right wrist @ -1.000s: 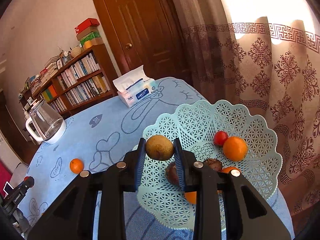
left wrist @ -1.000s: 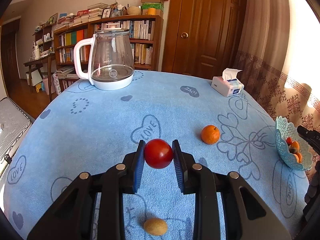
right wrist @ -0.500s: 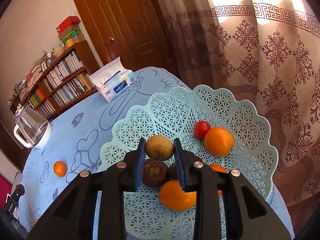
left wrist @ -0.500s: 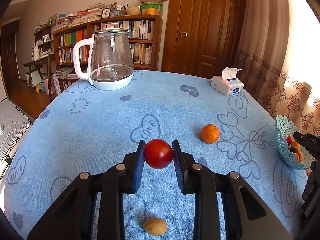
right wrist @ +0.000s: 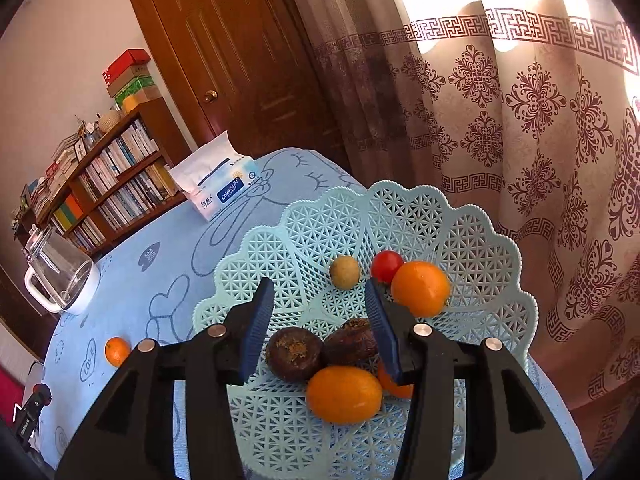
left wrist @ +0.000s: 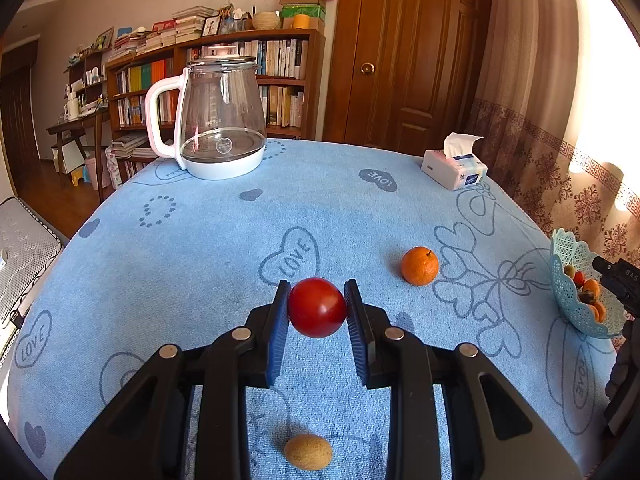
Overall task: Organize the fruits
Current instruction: 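Carry the yellow fruit into the teal basket and open the right tool, then carry the red tomato into the teal basket and open the left tool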
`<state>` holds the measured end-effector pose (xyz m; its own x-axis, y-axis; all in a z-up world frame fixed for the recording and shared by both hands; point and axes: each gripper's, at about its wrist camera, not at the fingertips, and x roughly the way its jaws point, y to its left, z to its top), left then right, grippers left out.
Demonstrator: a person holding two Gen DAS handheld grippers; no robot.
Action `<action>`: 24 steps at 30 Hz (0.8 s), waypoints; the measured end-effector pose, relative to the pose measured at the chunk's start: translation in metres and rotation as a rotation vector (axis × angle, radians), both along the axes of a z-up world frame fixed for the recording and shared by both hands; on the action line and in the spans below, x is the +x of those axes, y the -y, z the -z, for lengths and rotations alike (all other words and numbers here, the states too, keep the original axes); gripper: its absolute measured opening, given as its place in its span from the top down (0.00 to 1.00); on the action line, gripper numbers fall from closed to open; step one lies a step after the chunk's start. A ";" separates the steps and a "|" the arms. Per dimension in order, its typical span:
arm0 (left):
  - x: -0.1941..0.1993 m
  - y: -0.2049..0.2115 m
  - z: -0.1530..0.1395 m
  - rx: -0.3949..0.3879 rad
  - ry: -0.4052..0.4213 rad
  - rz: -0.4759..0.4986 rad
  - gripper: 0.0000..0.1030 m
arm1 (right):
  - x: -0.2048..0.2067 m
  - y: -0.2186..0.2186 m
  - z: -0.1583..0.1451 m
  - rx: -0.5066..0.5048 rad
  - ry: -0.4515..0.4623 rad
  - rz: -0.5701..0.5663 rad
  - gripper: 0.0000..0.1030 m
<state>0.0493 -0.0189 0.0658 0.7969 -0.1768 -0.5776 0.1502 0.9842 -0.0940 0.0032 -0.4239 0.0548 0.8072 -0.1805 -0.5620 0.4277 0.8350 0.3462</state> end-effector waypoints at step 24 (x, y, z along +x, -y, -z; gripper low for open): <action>-0.011 0.069 -0.015 0.010 -0.027 0.186 0.73 | -0.022 0.031 -0.017 -0.093 0.058 0.115 0.03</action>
<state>0.0379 -0.0878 0.0809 0.7350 -0.3141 -0.6010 0.3276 0.9404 -0.0910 -0.0187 -0.4545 0.0723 0.8091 -0.3224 -0.4913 0.5036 0.8112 0.2972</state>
